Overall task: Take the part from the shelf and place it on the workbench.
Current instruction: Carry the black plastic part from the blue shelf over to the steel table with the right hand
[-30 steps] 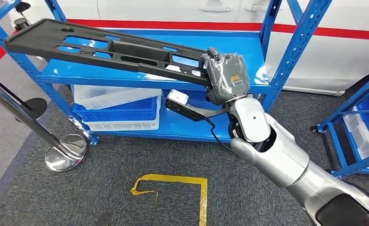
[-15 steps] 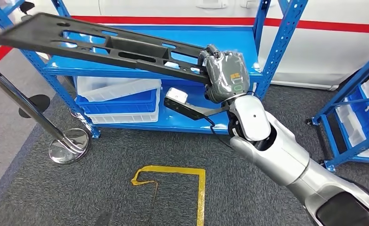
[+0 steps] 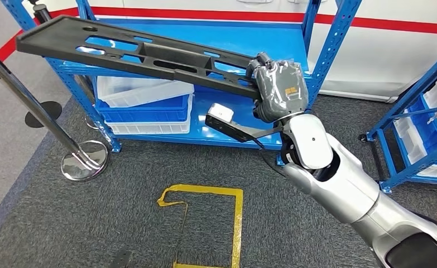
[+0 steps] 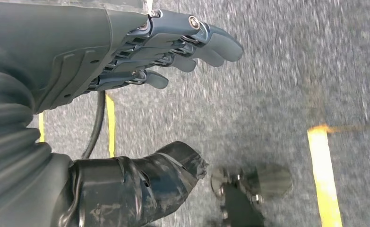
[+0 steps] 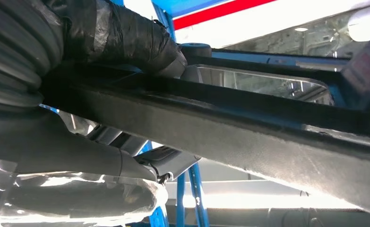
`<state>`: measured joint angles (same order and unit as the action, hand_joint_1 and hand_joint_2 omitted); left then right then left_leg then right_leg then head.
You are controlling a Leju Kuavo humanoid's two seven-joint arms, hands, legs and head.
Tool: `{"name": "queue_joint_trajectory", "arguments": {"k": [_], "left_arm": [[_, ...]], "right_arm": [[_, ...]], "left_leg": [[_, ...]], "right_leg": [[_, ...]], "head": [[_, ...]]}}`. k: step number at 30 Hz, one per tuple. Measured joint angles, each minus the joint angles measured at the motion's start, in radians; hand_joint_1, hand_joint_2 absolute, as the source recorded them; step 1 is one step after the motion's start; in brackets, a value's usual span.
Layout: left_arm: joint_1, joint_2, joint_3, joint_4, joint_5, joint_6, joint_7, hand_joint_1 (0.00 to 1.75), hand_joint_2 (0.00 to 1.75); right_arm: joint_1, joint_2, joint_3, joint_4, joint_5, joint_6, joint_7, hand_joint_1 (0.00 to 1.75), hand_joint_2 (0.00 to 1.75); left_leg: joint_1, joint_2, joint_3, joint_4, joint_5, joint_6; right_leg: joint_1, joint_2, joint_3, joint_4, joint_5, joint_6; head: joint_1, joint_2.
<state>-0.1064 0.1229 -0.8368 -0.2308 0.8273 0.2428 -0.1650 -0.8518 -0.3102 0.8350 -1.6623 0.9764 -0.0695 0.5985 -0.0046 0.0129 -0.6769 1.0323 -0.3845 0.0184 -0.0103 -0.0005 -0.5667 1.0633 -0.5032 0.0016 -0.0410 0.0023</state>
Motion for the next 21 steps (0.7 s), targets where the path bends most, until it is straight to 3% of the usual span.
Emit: {"name": "queue_joint_trajectory", "arguments": {"k": [2,3,6,7,8,9,11,13,16,18,19,21], "left_arm": [[0.001,0.001,0.0,0.0,0.0,0.002,0.002,0.0,1.75],[0.002,0.001,0.0,0.0,0.0,0.003,0.003,0.0,1.75],[0.003,0.002,-0.001,0.0,0.0,0.006,0.004,0.0,1.75],[0.003,0.002,-0.001,0.0,0.0,0.007,0.004,0.0,1.75],[0.004,0.002,-0.001,0.0,0.0,0.007,0.004,0.0,1.75],[0.004,0.002,-0.003,0.0,0.0,0.007,0.004,0.0,1.75],[0.003,0.002,-0.006,0.0,-0.001,0.007,-0.002,0.0,1.75],[0.0,0.003,-0.008,0.0,-0.005,0.005,-0.015,0.0,1.75],[-0.002,0.004,-0.015,0.0,-0.011,-0.003,-0.034,0.0,1.75],[0.0,0.004,-0.018,0.0,-0.012,-0.008,-0.046,0.0,1.75],[0.0,0.004,-0.019,0.0,-0.012,-0.01,-0.052,0.0,1.75],[0.001,0.004,-0.021,0.0,-0.013,-0.012,-0.065,0.0,1.75]], "right_arm": [[-0.002,-0.001,0.0,-0.004,0.011,0.018,0.0,1.75,1.75],[-0.003,-0.002,0.0,-0.006,0.015,0.026,0.0,1.75,1.75],[-0.003,-0.003,0.0,-0.009,0.021,0.034,0.001,1.75,1.75],[-0.003,-0.004,0.0,-0.01,0.022,0.034,0.001,1.75,1.75],[-0.003,-0.004,0.0,-0.01,0.022,0.035,0.001,1.75,1.75],[-0.003,-0.004,0.0,-0.011,0.023,0.035,0.001,1.75,1.75],[-0.003,-0.004,0.0,-0.015,0.025,0.036,0.0,1.75,1.75],[-0.005,-0.005,0.0,-0.019,0.028,0.04,-0.001,1.75,1.75],[-0.006,-0.006,0.0,-0.022,0.035,0.046,-0.006,1.75,1.75],[-0.006,-0.007,0.0,-0.024,0.041,0.048,-0.009,1.75,1.75],[-0.007,-0.009,0.0,-0.024,0.043,0.048,-0.011,1.75,1.75],[-0.007,-0.012,0.0,-0.025,0.046,0.049,-0.015,1.75,1.75]], "left_leg": [[0.003,-0.002,-0.007,0.009,-0.005,-0.011],[0.005,-0.003,-0.018,0.033,-0.026,-0.017],[0.015,-0.004,-0.08,0.206,-0.128,-0.04],[0.019,-0.004,-0.096,0.255,-0.146,-0.046],[0.022,-0.004,-0.096,0.272,-0.145,-0.049],[0.025,-0.004,-0.078,0.252,-0.127,-0.051],[0.027,0.005,-0.004,0.129,-0.074,-0.05],[0.017,0.018,0.053,0.025,-0.053,-0.041],[0.006,0.013,0.061,-0.01,-0.052,-0.019],[0.009,0.003,0.065,-0.025,-0.045,-0.005],[0.011,-0.003,0.068,-0.032,-0.041,0.003],[0.01,-0.015,0.068,-0.033,-0.04,0.012]], "right_leg": [[-0.004,-0.002,-0.003,-0.005,0.009,-0.012],[-0.007,-0.003,-0.004,-0.008,0.014,-0.019],[-0.011,-0.004,-0.014,-0.009,0.023,-0.027],[-0.011,-0.004,-0.017,-0.009,0.025,-0.026],[-0.012,-0.004,-0.019,-0.008,0.026,-0.026],[-0.013,-0.005,-0.021,-0.006,0.026,-0.025],[-0.016,-0.009,-0.021,-0.005,0.025,-0.021],[-0.015,-0.014,-0.021,-0.008,0.027,-0.011],[-0.013,-0.028,-0.022,-0.018,0.033,0.008],[-0.012,-0.025,-0.031,-0.001,0.015,0.014],[-0.011,-0.019,-0.047,0.034,-0.007,0.014],[-0.007,-0.006,-0.108,0.158,-0.062,0.009]], "head": [[0.004,0.0],[0.004,0.0],[0.001,0.0],[0.001,0.0],[0.001,0.0],[0.001,0.0],[0.001,0.0],[0.001,0.0],[0.0,0.0],[0.003,0.0],[0.005,0.0],[0.01,0.0]]}}
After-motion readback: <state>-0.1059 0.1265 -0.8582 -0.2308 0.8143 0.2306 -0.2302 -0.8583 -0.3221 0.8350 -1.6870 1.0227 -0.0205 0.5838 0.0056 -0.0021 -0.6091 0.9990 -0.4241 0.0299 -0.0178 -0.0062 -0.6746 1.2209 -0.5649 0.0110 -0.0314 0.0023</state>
